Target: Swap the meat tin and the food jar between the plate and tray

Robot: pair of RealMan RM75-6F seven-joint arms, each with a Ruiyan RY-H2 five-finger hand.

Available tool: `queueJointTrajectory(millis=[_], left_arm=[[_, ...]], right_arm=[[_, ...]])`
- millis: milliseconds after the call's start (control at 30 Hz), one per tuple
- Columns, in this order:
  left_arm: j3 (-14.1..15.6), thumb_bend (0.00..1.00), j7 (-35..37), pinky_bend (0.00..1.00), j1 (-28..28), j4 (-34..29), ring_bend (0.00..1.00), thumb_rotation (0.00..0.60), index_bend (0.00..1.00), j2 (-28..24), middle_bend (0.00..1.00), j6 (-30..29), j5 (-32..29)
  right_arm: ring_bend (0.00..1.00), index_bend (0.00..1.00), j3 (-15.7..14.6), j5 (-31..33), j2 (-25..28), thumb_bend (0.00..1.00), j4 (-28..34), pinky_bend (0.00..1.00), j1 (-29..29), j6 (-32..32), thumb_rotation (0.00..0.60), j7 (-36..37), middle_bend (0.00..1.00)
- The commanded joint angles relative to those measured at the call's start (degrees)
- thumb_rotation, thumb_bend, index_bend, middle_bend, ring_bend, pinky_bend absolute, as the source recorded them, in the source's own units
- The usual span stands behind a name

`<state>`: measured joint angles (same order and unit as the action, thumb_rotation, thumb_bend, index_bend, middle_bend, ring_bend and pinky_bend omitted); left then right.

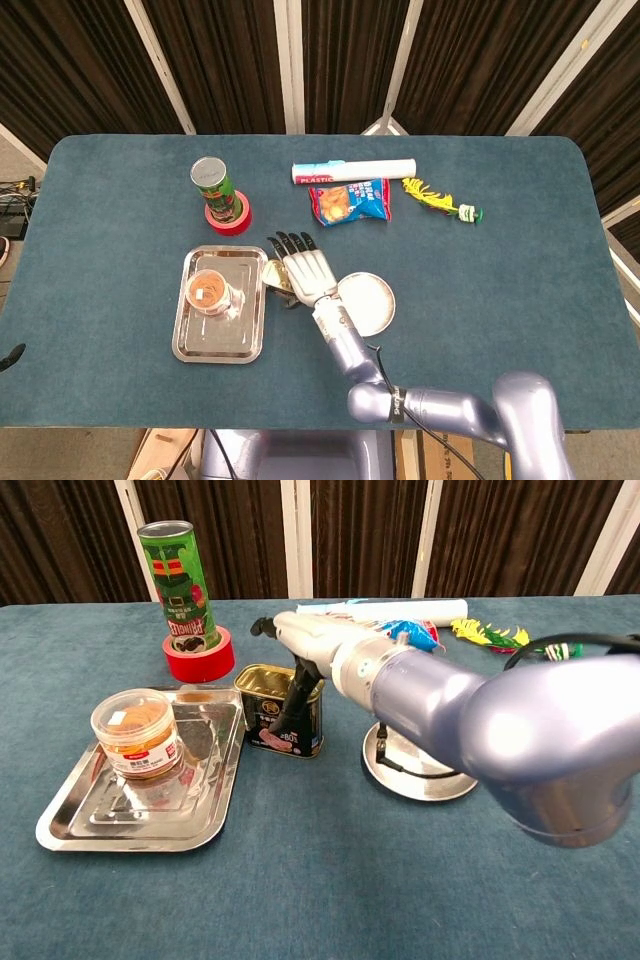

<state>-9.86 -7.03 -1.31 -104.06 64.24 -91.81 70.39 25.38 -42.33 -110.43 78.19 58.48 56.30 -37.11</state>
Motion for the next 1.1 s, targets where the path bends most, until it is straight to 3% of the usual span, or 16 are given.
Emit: queueJointTrajectory(millis=[33,167,267,333,467,567,633,700,867,1100], left_arm=[[0.21,0.17,-0.43,0.07,0.18,0.01,0.0,0.6,0.24,0.16,0.0,0.22,0.23],[0.99,0.17,-0.61,0.07,0.47,0.06,0.0,0.6,0.24,0.27,0.0,0.57,1.93],[2.56,0.17,0.41,0.07,0.93,-0.22,0.0,0.6,0.22,-0.41,0.0,2.06,4.85],[3.8,0.16,2.56,0.06,1.67,-0.12,0.0,0.6,0.21,-1.5,0.0,4.05,7.52],[4.39,0.1,4.74,0.06,4.02,0.91,0.0,0.6,0.17,-2.86,0.0,7.81,10.24],[4.01,0.07,5.78,0.04,7.15,0.29,0.0,0.6,0.13,-4.27,0.0,12.54,10.92],[3.35,0.05,8.12,0.03,9.65,-0.79,0.0,0.6,0.11,-5.54,0.0,16.66,10.5],[2.3,0.02,9.65,0.03,13.01,-1.98,0.0,0.6,0.09,-6.67,0.0,21.5,10.04],[0.26,0.01,9.56,0.03,19.64,-3.45,0.0,0.6,0.07,-6.45,0.0,31.04,6.03],[-1.64,0.01,0.07,0.02,28.61,-0.64,0.0,0.6,0.07,1.68,0.0,39.28,-5.07]], right_arm=[[0.0,0.0,-0.44,0.4,5.94,0.02,9.24,0.0,-2.86,5.48,0.6,-2.77,0.0],[0.0,0.0,-2.65,-0.16,13.85,0.01,20.95,0.0,-7.98,11.71,0.6,-4.9,0.0],[0.0,0.0,-7.39,-4.16,21.49,0.01,29.82,0.0,-14.47,17.11,0.6,-4.05,0.0],[0.0,0.0,-12.71,-9.11,27.11,0.01,34.01,0.0,-20.38,20.25,0.6,-0.54,0.0],[0.0,0.0,-22.88,-20.44,34.19,0.01,33.89,0.0,-30.11,24.57,0.6,9.3,0.0],[0.0,0.0,-27.94,-26.18,36.25,0.01,30.47,0.0,-35.48,27.46,0.6,16.1,0.0],[0.0,0.0,-30.2,-26.74,37.42,0.01,29.44,0.0,-37.76,27.67,0.6,18.07,0.0],[0.0,0.0,-31.63,-26.75,38.71,0.01,29.18,0.0,-39.68,27.83,0.6,19.36,0.0],[0.0,0.0,-31.64,-27.82,39.34,0.01,27.33,0.0,-41.72,28.21,0.6,21.87,0.0],[0.0,0.0,-30.25,-29.72,39.37,0.01,26.52,0.0,-43.3,29.01,0.6,22.75,0.0]])
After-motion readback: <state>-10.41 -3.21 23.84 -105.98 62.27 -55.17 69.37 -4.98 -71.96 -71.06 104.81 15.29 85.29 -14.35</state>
